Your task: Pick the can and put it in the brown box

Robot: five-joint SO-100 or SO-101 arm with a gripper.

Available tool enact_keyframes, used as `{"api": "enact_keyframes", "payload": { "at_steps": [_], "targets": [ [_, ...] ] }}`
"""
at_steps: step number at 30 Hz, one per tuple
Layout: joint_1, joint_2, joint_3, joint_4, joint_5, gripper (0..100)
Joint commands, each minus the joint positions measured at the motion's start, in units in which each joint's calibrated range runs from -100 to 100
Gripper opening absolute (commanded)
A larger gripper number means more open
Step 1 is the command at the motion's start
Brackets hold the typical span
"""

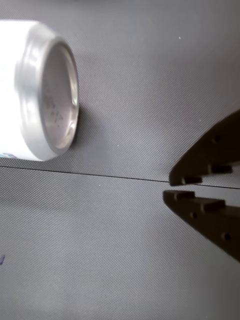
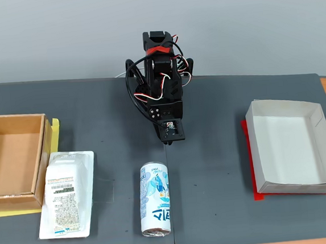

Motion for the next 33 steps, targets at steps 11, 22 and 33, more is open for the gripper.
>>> {"api": "enact_keyframes", "payload": {
  "at_steps": [11,22,33],
  "targets": [
    [-0.3,18.2,-13.6,-8.4,0.1,1],
    [-0.2,34.2,-30.7,-11.6,0.2,2],
    [0.3,51.4,-49.9,-11.6,0.2,2]
  ]
}}
